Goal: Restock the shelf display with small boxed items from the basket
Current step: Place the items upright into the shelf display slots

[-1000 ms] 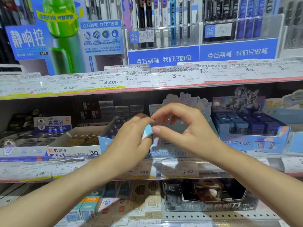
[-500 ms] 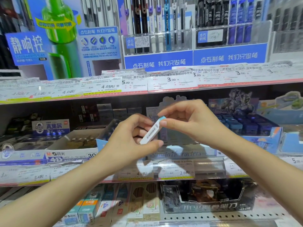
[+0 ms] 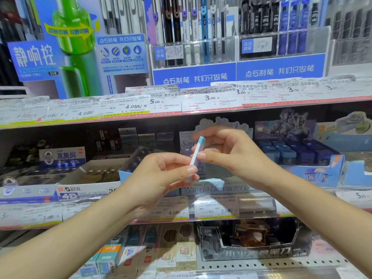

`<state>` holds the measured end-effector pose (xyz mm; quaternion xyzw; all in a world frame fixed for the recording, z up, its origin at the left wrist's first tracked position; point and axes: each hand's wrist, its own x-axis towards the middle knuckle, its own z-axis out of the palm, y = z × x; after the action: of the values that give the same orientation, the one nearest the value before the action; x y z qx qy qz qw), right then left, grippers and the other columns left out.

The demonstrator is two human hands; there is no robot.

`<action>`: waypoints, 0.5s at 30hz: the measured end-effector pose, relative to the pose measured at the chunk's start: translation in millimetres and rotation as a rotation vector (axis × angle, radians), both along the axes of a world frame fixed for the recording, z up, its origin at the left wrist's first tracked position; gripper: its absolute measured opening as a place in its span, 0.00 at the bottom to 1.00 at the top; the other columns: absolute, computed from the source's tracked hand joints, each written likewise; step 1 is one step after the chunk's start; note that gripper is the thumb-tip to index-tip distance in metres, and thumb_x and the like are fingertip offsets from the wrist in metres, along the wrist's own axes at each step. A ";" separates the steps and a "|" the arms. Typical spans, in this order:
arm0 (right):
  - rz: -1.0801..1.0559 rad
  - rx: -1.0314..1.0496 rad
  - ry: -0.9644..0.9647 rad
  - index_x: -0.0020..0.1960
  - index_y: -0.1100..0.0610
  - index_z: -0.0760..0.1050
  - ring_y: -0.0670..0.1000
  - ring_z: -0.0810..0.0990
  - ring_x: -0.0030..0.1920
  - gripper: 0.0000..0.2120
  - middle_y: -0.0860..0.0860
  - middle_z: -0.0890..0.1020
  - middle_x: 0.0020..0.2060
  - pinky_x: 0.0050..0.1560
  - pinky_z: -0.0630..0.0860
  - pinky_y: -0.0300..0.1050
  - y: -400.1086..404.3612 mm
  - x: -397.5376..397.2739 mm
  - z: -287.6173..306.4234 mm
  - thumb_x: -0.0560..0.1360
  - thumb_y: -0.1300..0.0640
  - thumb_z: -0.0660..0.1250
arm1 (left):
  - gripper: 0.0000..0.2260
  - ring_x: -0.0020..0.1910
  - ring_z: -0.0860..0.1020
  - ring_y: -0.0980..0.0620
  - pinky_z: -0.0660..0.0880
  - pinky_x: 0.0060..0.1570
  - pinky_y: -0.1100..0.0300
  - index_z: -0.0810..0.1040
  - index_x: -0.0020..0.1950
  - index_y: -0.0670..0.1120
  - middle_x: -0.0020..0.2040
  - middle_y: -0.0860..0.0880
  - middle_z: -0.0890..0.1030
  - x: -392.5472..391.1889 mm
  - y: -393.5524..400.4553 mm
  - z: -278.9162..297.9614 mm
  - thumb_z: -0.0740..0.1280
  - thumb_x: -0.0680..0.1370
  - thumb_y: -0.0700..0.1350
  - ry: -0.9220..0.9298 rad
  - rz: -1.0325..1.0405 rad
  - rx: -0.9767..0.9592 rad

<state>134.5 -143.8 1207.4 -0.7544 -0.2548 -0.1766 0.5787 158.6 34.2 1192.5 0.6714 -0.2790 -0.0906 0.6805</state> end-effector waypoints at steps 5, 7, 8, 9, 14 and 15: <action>-0.105 -0.040 -0.059 0.56 0.51 0.74 0.49 0.78 0.42 0.18 0.60 0.78 0.45 0.51 0.77 0.45 -9.7 8.2 0.1 0.70 0.67 0.70 | 0.13 0.42 0.79 0.56 0.75 0.43 0.67 0.79 0.49 0.46 0.42 0.48 0.82 10.3 8.0 -4.4 0.74 0.69 0.51 -0.693 0.301 0.301; -0.195 -0.127 -0.097 0.54 0.50 0.72 0.46 0.77 0.38 0.19 0.60 0.78 0.45 0.48 0.76 0.43 -13.9 13.3 -0.2 0.69 0.68 0.69 | 0.19 0.48 0.74 0.54 0.72 0.48 0.61 0.75 0.56 0.48 0.48 0.50 0.78 18.0 14.4 -7.8 0.68 0.69 0.56 -1.089 0.385 0.563; -0.230 -0.164 -0.111 0.51 0.48 0.72 0.44 0.76 0.36 0.19 0.59 0.78 0.43 0.45 0.76 0.39 -15.0 15.9 -1.4 0.69 0.69 0.69 | 0.24 0.50 0.72 0.52 0.71 0.50 0.55 0.71 0.60 0.50 0.50 0.49 0.76 19.3 16.7 -9.6 0.65 0.68 0.58 -1.164 0.386 0.690; -0.260 -0.192 -0.124 0.48 0.47 0.71 0.43 0.76 0.35 0.18 0.58 0.78 0.42 0.43 0.75 0.36 -15.5 18.4 -3.0 0.70 0.69 0.69 | 0.28 0.52 0.70 0.51 0.71 0.50 0.52 0.67 0.63 0.51 0.53 0.49 0.75 19.3 18.1 -10.9 0.64 0.67 0.61 -1.188 0.381 0.797; -0.312 -0.201 -0.151 0.45 0.46 0.71 0.44 0.75 0.36 0.18 0.55 0.76 0.41 0.42 0.74 0.33 -14.5 29.1 -13.6 0.70 0.68 0.70 | 0.44 0.62 0.66 0.54 0.64 0.60 0.52 0.61 0.72 0.52 0.64 0.53 0.71 15.8 21.6 -8.0 0.62 0.60 0.71 -1.158 0.259 1.056; -0.317 -0.211 -0.157 0.45 0.45 0.71 0.44 0.75 0.36 0.18 0.55 0.76 0.41 0.43 0.74 0.34 -14.6 31.5 -15.4 0.70 0.68 0.70 | 0.46 0.65 0.64 0.55 0.62 0.64 0.53 0.58 0.74 0.53 0.67 0.55 0.68 15.1 22.1 -6.4 0.62 0.60 0.72 -1.111 0.228 1.094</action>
<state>166.1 -158.4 1191.9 -0.8252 -0.1942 -0.2962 0.4399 173.8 56.3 1186.1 0.8824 -0.4234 0.2041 0.0196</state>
